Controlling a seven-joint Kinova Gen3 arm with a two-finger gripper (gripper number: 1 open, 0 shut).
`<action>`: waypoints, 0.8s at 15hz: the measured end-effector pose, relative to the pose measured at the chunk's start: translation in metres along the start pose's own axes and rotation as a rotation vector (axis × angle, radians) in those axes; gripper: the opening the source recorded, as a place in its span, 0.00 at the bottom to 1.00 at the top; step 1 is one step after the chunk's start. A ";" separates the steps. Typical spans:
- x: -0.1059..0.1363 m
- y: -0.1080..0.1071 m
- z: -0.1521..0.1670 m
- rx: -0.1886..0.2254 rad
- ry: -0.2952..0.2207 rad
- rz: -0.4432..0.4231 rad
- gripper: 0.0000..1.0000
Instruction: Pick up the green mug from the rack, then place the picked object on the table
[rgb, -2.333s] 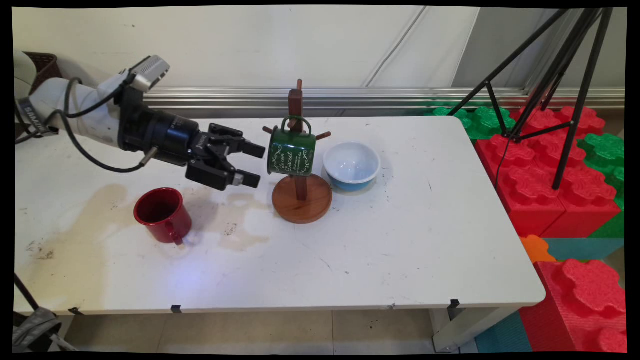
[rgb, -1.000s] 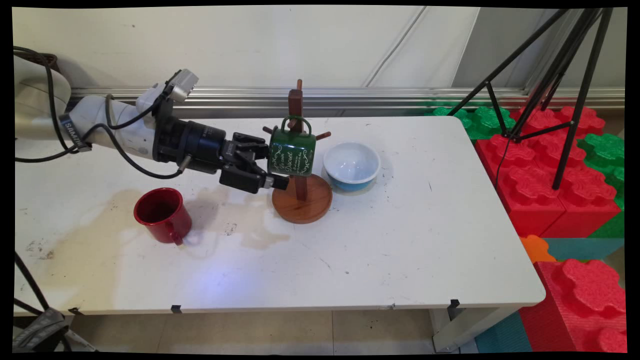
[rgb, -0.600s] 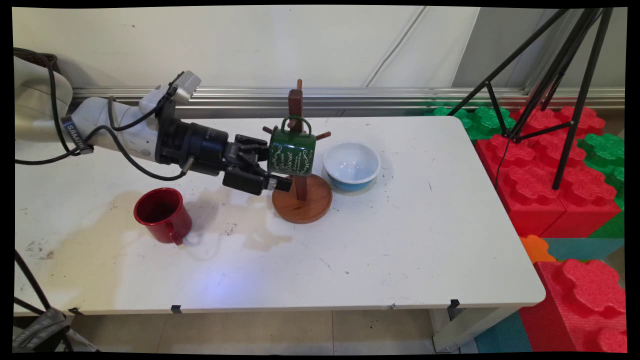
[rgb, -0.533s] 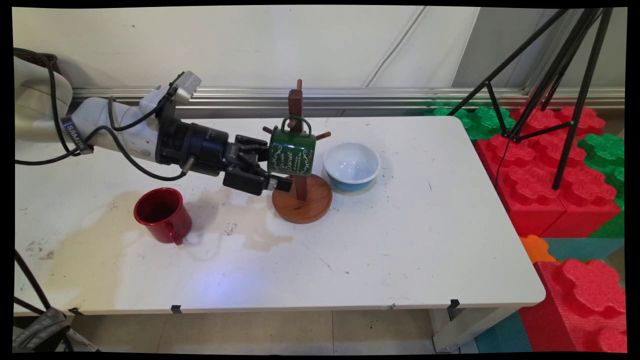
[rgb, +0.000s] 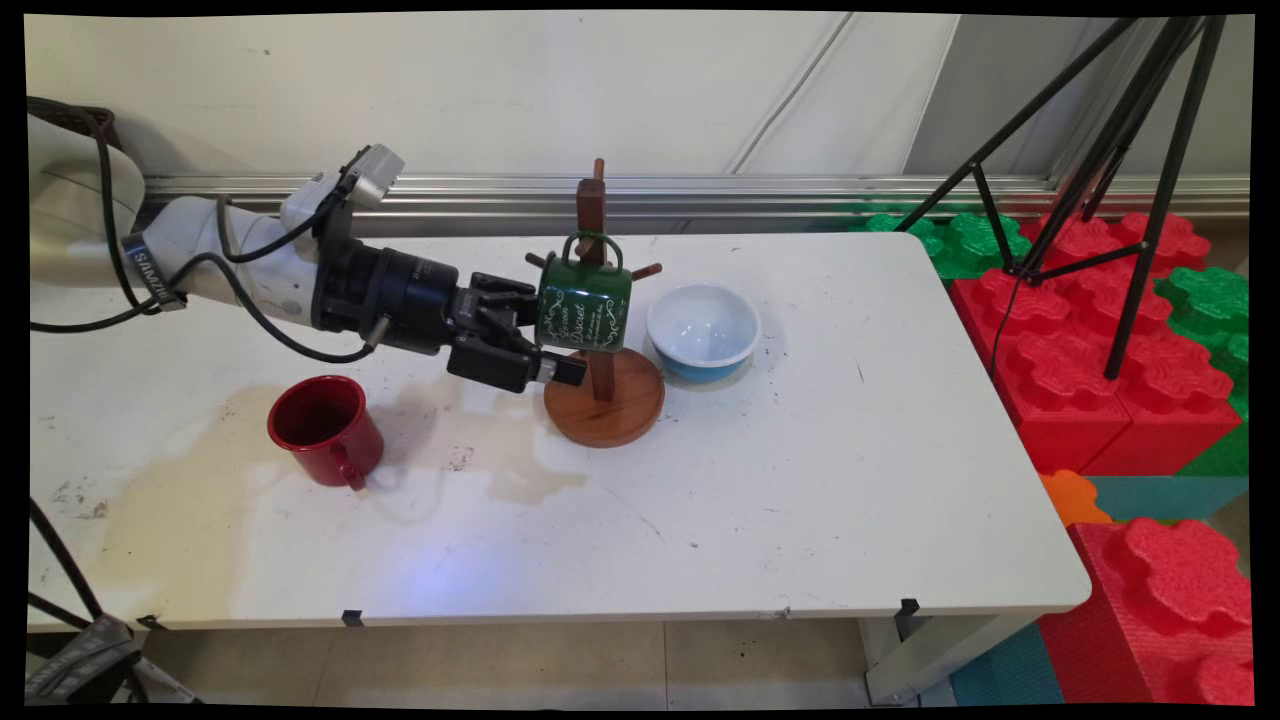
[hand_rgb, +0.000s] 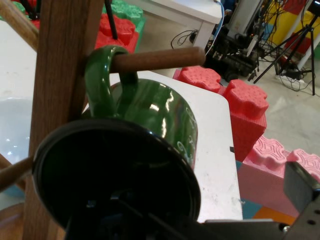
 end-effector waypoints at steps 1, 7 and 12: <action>0.000 0.000 0.000 -0.001 0.001 0.000 1.00; 0.001 0.002 -0.002 -0.006 0.005 0.002 0.00; 0.001 0.002 -0.004 -0.011 0.006 0.005 0.00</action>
